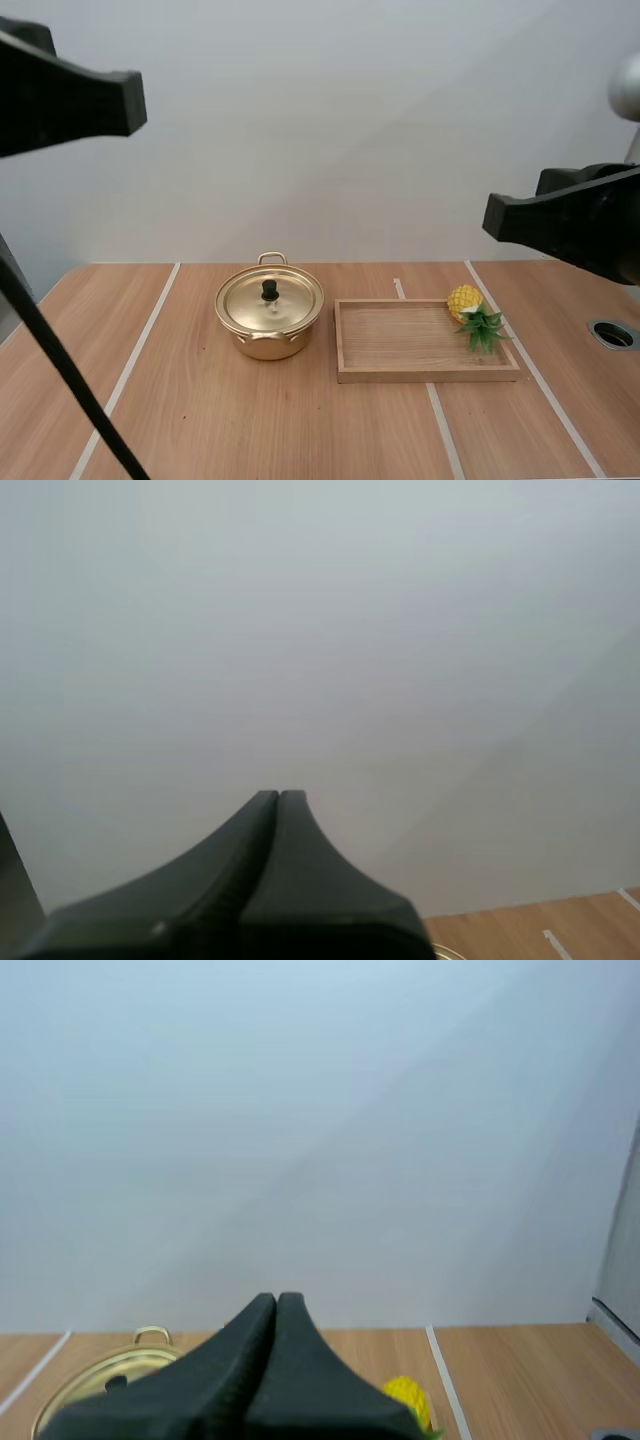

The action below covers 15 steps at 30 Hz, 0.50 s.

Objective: Open the pot, put the grape inside, and close it

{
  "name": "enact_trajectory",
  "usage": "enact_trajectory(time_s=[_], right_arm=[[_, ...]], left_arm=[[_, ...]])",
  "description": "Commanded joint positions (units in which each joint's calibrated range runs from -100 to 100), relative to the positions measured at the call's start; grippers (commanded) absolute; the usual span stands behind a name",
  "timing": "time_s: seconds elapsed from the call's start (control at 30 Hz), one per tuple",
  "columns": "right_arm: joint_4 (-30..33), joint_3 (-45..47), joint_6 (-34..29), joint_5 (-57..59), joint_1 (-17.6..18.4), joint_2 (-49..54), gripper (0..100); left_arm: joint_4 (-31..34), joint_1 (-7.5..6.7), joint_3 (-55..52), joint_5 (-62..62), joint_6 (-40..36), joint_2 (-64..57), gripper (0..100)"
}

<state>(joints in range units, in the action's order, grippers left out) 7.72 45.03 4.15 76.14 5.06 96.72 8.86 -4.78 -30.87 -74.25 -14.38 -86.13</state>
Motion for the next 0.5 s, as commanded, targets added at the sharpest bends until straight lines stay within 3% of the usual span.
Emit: enact_trajectory(time_s=[0.0,0.13,0.33,0.47], right_arm=[[1.2,0.1,-1.6,-3.6,-0.4,1.2,0],[1.7,0.1,-1.6,-3.6,-0.6,1.2,0],[3.7,0.6,-1.6,-3.6,-0.6,1.2,0],[4.2,4.3,-2.5,-4.6,-1.2,1.3,0]], left_arm=[[3.5,-0.11,-5.2,4.9,-5.2,-3.0,0],[5.1,0.35,-11.3,7.8,-7.4,-5.6,0],[5.1,2.12,-19.0,12.6,-9.2,-9.2,0],[4.9,2.29,-25.0,18.7,-10.1,-11.3,0]])
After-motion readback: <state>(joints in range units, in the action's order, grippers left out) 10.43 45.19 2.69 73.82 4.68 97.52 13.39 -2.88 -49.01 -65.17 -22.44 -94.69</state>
